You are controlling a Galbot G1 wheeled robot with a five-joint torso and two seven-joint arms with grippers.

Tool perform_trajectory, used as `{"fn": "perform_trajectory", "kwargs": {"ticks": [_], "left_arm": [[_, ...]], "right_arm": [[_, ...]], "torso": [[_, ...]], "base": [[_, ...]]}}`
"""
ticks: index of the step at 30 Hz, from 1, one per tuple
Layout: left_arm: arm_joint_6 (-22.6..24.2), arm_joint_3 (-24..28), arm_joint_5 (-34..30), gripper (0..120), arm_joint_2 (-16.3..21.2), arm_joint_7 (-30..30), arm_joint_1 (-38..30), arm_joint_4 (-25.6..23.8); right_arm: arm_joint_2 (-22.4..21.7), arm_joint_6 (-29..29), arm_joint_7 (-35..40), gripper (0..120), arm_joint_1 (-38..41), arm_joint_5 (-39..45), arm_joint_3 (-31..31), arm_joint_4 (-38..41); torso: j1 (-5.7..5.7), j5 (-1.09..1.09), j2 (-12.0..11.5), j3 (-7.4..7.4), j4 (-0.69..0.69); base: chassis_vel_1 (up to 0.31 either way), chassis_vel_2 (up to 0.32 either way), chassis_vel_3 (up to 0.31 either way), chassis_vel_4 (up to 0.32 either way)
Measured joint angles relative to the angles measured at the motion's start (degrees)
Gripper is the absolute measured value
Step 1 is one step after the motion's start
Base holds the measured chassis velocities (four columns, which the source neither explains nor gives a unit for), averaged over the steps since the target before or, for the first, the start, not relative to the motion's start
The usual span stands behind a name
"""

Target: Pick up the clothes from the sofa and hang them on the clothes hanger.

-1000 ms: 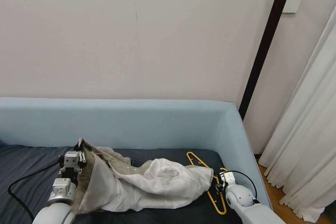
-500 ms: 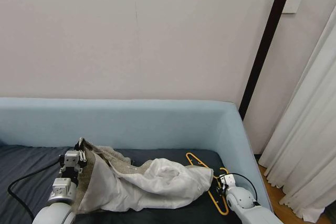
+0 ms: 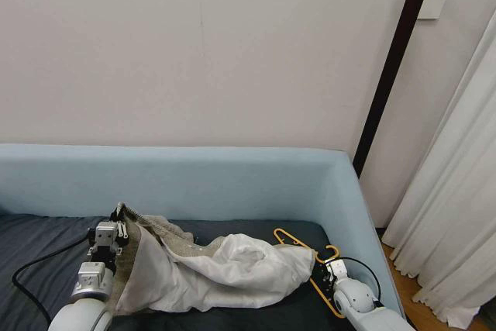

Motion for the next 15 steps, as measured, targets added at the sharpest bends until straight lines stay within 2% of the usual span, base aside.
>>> {"fn": "perform_trajectory", "kwargs": {"ticks": [2, 4, 5, 8, 9, 10, 13, 14, 15], "left_arm": [[-0.06, 0.21, -0.19, 0, -0.04, 0.08, -0.05, -0.19], [-0.19, 0.33, -0.41, 0, -0.01, 0.15, -0.13, -0.49], [-0.19, 0.33, -0.41, 0, -0.01, 0.15, -0.13, -0.49], [-0.42, 0.58, -0.78, 0, 0.53, 0.39, -0.01, -1.08], [-0.42, 0.58, -0.78, 0, 0.53, 0.39, -0.01, -1.08], [-0.64, 0.63, -0.82, 0, 0.86, 0.55, 0.16, -1.27], [-1.32, 0.69, -1.48, 0, 2.27, 1.34, 0.71, -2.03], [-1.32, 0.69, -1.48, 0, 2.27, 1.34, 0.71, -2.03], [-1.44, 0.69, -2.09, 0, 3.06, 1.48, 0.91, -2.52]], "right_arm": [[-0.74, 2.57, 2.45, 5, 0.16, -1.56, 0.41, 2.88], [-1.75, 7.73, 4.16, 5, 0.58, -4.12, 0.93, 5.19], [-1.75, 7.73, 4.16, 5, 0.58, -4.12, 0.93, 5.19], [-3.25, 15.85, 5.73, 5, 0.66, -7.60, 2.13, 8.65], [-3.25, 15.85, 5.73, 5, 0.66, -7.60, 2.13, 8.65], [-3.72, 18.35, 5.81, 5, 0.27, -8.61, 2.68, 10.47], [-5.71, 26.10, 2.76, 5, -1.93, -10.91, 3.24, 15.40], [-5.71, 26.10, 2.76, 5, -1.93, -10.91, 3.24, 15.40], [-6.95, 29.37, -0.74, 5, -3.27, -12.23, 2.81, 17.33]], "torso": [[0.00, 0.01, 0.00, 0.00, 0.00], [0.00, -0.03, 0.00, 0.00, 0.00], [0.00, -0.03, 0.00, 0.00, 0.00], [0.00, -0.06, 0.00, -0.01, -0.05], [0.00, -0.06, 0.00, -0.01, -0.05], [0.00, -0.04, 0.00, -0.01, -0.05], [0.00, -0.04, 0.00, -0.01, -0.02], [0.00, -0.04, 0.00, -0.01, -0.02], [0.00, -0.04, 0.00, -0.01, -0.03]], "base": [[0.000, 0.000, 0.000, 0.000], [0.000, 0.000, 0.000, 0.000], [0.000, 0.000, 0.000, 0.000], [0.000, 0.000, 0.000, 0.000], [0.000, 0.000, 0.000, 0.000], [0.000, 0.000, 0.000, 0.000], [0.000, 0.000, 0.000, 0.000], [0.000, 0.000, 0.000, 0.000], [0.000, 0.000, 0.000, 0.000]]}}
